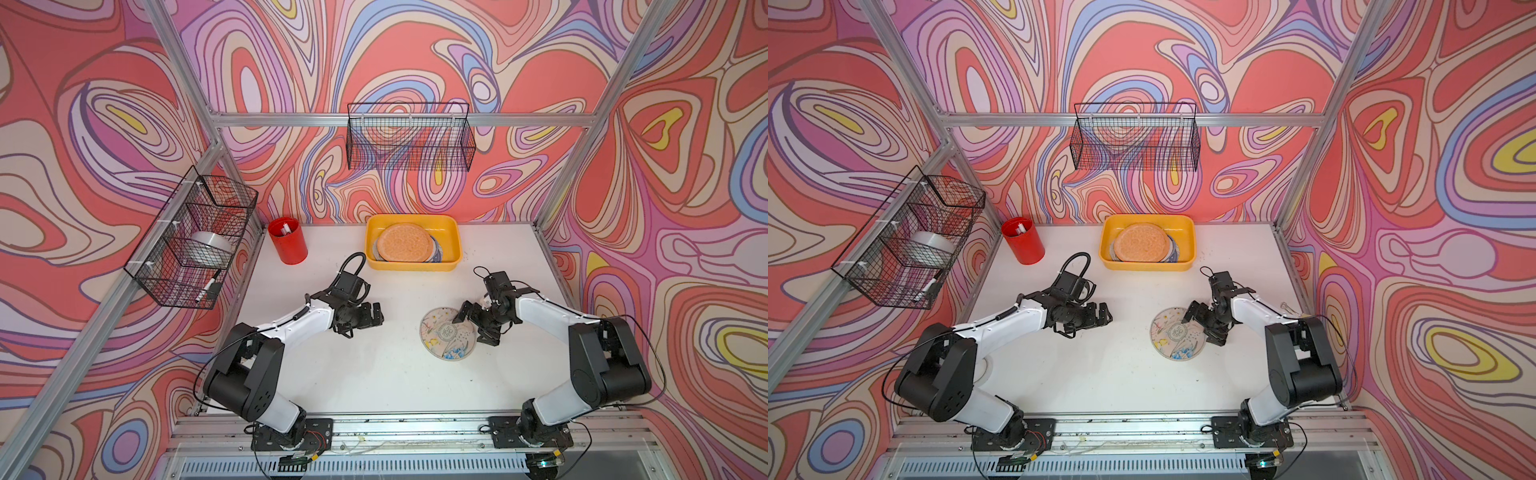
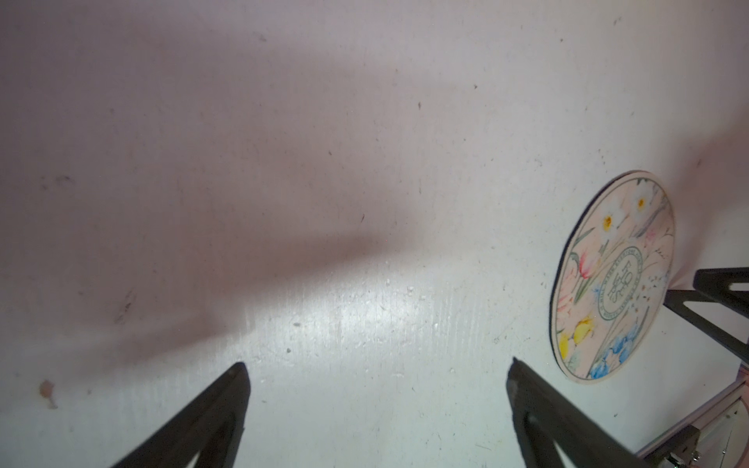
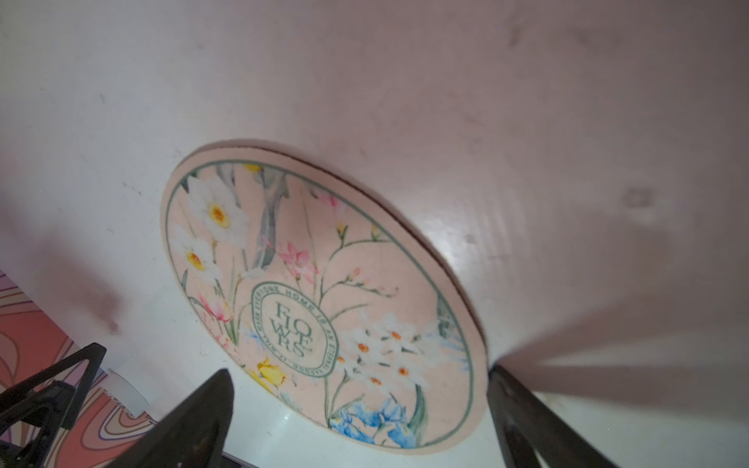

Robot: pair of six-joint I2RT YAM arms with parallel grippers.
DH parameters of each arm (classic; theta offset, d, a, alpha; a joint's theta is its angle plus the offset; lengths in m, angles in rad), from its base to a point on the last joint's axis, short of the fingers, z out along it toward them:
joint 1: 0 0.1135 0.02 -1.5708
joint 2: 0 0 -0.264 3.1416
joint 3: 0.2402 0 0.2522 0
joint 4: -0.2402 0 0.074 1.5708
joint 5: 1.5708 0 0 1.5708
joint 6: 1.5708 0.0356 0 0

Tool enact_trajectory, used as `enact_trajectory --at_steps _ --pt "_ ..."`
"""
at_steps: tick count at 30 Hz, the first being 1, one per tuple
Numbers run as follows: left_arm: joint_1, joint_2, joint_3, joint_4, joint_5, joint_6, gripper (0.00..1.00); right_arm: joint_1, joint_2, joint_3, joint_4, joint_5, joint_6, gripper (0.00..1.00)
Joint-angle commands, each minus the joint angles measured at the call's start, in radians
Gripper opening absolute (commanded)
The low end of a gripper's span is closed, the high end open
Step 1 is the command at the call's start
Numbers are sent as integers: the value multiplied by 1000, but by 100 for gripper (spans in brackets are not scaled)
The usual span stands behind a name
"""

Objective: Put the coasters into the storage box
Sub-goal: Move the coaster to the center of the board.

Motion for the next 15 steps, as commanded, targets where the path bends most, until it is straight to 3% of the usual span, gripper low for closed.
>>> enact_trajectory --at_steps 1,15 --pt "-8 4 23 -27 -14 -5 100 50 76 44 53 -30 -38 98" --pt "-55 57 72 -29 -11 -3 100 227 310 290 35 -114 -153 98"
